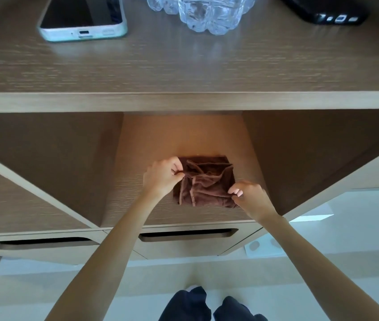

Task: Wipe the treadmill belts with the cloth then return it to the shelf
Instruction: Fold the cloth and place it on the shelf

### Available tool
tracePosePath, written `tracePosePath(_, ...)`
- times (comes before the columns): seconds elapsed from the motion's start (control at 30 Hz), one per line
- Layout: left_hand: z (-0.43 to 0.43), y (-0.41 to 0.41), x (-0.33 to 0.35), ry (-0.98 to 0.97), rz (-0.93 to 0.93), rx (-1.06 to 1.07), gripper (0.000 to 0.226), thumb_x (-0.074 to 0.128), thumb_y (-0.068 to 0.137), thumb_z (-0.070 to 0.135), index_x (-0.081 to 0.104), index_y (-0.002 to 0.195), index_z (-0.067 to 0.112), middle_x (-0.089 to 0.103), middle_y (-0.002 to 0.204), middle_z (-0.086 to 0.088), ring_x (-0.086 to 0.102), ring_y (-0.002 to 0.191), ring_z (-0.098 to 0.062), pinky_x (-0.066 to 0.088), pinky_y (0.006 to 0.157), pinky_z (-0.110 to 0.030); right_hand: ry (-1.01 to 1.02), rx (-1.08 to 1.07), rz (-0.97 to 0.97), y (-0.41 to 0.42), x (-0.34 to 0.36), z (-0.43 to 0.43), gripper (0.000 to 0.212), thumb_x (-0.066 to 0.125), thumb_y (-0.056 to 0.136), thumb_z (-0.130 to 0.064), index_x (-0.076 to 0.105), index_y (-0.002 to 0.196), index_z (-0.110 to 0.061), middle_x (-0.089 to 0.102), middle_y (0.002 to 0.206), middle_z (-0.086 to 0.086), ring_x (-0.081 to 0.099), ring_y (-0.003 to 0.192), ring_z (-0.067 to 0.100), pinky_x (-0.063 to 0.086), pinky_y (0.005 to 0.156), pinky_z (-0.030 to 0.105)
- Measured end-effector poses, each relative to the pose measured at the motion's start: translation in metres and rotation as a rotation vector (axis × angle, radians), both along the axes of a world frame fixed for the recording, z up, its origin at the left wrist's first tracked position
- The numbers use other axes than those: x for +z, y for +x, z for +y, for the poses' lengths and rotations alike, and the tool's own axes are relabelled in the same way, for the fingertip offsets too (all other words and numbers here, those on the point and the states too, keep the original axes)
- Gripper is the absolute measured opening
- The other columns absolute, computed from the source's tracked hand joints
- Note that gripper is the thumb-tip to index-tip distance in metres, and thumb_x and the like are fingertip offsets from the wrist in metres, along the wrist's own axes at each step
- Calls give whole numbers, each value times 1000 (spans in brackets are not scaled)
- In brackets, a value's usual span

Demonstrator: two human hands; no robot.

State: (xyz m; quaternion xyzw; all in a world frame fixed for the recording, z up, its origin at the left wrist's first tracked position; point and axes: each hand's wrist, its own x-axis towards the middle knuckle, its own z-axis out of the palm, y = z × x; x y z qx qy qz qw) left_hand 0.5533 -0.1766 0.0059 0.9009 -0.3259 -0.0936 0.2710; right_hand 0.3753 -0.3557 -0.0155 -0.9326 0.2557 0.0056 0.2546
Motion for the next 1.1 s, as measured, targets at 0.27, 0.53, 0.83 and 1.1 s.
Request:
tracePosePath(0.27, -17, 11, -14, -124, 50, 11, 12, 66, 84, 8, 63, 95, 8, 69, 100, -5, 65, 92, -20, 38, 70, -5, -90, 62, 95, 5, 4, -3, 17, 59, 90, -24, 68, 103, -28, 65, 106, -7, 61, 95, 15, 51, 82, 31)
tracePosePath(0.53, -21, -7, -26, 133, -197, -129, 29, 60, 81, 54, 66, 102, 36, 57, 111, 6, 44, 111, -18, 32, 91, -36, -200, 57, -108, 33, 14, 1, 18, 56, 92, -18, 70, 100, -25, 62, 108, -12, 46, 111, 8, 43, 80, 27)
tracePosePath(0.83, -41, 16, -18, 16, -252, -132, 13, 68, 81, 39, 64, 84, 27, 62, 94, 12, 51, 99, -15, 30, 84, -34, -161, 82, 128, 60, 8, -31, 33, 63, 89, -26, 59, 122, -26, 51, 130, -3, 38, 125, 22, 38, 98, 37)
tracePosePath(1.1, -48, 34, -25, 209, -161, -313, 27, 64, 84, 35, 57, 109, 28, 61, 111, 8, 48, 111, -19, 34, 94, -40, -15, 51, 141, 67, 20, -45, 8, 69, 84, -19, 64, 90, -17, 63, 101, 7, 57, 95, 23, 39, 72, 27)
